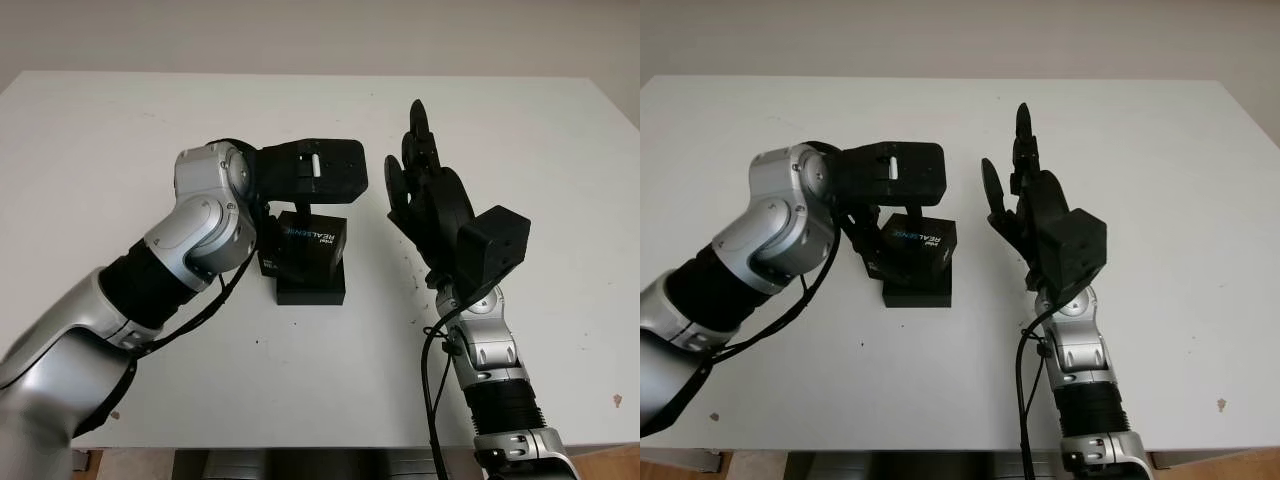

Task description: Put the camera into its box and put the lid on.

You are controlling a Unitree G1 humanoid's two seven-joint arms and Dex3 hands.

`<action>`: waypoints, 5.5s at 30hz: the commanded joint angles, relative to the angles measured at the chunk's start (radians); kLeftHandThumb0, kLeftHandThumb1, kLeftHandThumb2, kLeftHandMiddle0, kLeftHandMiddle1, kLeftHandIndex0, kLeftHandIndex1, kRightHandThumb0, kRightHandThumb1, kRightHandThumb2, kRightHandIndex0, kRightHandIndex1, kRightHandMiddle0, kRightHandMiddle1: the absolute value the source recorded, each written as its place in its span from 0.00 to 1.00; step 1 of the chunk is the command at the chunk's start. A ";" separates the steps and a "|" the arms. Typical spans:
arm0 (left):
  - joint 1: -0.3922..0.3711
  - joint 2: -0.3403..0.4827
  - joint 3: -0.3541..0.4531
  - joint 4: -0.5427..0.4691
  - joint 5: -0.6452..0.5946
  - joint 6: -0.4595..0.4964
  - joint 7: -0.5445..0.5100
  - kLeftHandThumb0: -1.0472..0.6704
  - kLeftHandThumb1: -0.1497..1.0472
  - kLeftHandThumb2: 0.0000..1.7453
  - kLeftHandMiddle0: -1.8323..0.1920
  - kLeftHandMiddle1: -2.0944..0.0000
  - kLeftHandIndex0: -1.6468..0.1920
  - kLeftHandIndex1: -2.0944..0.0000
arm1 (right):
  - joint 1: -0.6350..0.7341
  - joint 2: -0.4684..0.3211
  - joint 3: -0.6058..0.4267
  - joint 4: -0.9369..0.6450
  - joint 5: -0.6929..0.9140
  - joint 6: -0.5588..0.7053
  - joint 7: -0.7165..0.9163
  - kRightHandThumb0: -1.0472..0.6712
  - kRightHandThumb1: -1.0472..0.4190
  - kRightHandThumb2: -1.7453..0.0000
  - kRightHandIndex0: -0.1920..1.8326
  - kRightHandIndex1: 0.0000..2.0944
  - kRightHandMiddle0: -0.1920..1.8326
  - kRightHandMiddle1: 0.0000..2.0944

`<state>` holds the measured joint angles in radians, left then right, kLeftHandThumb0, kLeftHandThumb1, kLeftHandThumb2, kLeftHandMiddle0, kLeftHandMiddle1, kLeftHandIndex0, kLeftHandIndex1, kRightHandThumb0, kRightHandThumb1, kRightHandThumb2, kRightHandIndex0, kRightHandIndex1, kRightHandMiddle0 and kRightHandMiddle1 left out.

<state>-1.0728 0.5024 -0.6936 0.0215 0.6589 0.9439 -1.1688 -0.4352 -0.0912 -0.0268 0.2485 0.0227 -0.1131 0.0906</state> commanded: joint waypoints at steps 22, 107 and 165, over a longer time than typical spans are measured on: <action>-0.165 0.119 0.047 -0.057 -0.073 -0.199 -0.288 0.01 0.98 0.03 1.00 0.92 1.00 1.00 | 0.006 -0.010 -0.009 -0.013 0.007 0.006 0.023 0.15 0.00 0.69 0.00 0.00 0.00 0.00; 0.155 0.137 0.289 0.201 -0.017 -1.231 0.357 0.08 0.86 0.03 0.86 0.97 0.88 0.95 | 0.020 -0.128 -0.115 -0.186 0.021 0.111 -0.002 0.15 0.00 0.64 0.00 0.00 0.00 0.00; 0.292 0.077 0.322 0.130 0.132 -1.200 0.714 0.47 1.00 0.08 0.35 0.00 0.61 0.01 | 0.063 -0.103 -0.080 -0.195 0.068 0.145 0.054 0.14 0.00 0.65 0.00 0.00 0.00 0.00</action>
<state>-0.7967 0.5907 -0.3834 0.1634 0.7908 -0.2732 -0.4634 -0.3743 -0.1976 -0.1053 0.0680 0.0833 0.0269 0.1423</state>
